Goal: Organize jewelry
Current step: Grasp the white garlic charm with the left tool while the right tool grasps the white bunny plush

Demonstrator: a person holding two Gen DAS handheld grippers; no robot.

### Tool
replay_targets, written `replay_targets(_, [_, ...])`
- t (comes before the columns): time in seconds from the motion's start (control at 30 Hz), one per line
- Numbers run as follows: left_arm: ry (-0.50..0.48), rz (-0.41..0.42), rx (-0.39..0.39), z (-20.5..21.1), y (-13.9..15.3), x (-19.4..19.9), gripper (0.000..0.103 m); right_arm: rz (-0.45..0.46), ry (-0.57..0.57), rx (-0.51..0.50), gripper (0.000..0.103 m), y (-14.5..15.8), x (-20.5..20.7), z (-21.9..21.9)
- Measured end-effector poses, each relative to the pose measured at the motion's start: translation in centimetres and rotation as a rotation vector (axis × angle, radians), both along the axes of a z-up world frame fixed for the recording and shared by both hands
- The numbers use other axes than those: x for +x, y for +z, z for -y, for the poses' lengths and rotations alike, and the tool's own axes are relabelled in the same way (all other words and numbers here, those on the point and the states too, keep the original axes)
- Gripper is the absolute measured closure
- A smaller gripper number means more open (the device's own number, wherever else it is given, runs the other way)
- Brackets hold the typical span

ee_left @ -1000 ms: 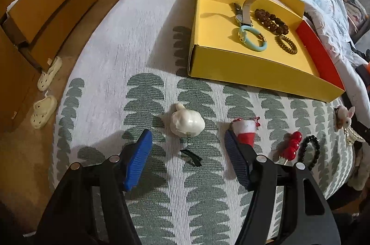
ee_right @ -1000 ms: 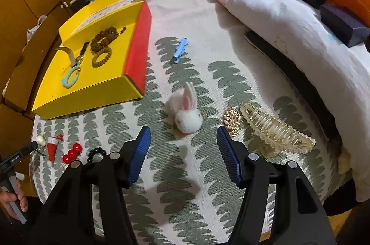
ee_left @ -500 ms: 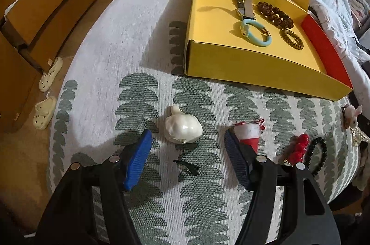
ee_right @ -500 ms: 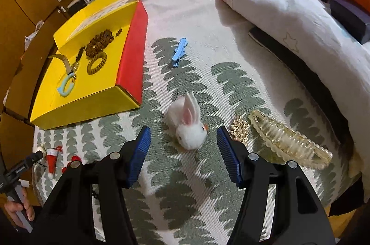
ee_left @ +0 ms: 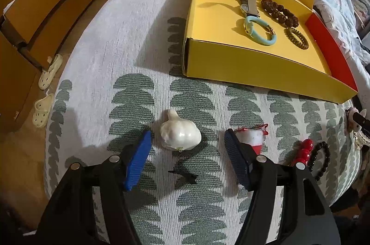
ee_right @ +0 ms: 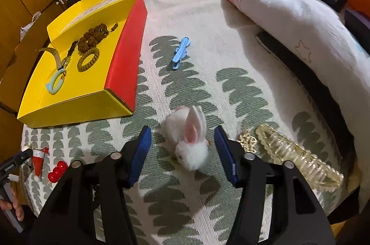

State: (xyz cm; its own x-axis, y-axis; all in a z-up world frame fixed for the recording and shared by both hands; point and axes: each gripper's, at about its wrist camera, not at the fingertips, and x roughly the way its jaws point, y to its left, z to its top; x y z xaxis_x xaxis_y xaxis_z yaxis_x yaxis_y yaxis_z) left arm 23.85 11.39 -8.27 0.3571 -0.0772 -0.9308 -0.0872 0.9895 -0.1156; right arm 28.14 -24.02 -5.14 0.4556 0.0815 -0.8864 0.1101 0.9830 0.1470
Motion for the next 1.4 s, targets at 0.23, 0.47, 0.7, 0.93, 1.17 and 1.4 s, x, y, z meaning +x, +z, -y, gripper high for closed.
replay_targets(0.23, [0.003, -0.006, 0.002, 0.1, -0.3, 0.4, 0.04, -0.019, 0.011, -0.022, 0.052, -1.0, 1.0, -0.2])
replay_targets(0.47, [0.006, -0.021, -0.002, 0.1, -0.6, 0.5, 0.054, -0.039, 0.021, -0.024, 0.065, -1.8, 1.5, -0.4])
replay_targets(0.7, [0.007, -0.025, -0.03, -0.1, -0.5, 0.5, 0.067, -0.051, 0.007, 0.02, 0.071, -1.9, 1.3, 0.2])
replay_targets(0.93, [0.003, -0.017, -0.066, -0.3, -0.2, 0.5, 0.067, -0.035, 0.01, 0.035, 0.072, -1.1, 0.6, 0.1])
replay_targets(1.17, [0.006, 0.012, -0.079, -0.7, 1.0, -0.3, 0.067, -0.008, 0.003, 0.05, 0.072, 0.4, -0.4, 0.0])
replay_targets(1.4, [0.002, 0.051, -0.098, -1.6, 2.5, -1.7, 0.067, 0.051, 0.016, 0.071, 0.072, 3.0, -1.5, -0.5])
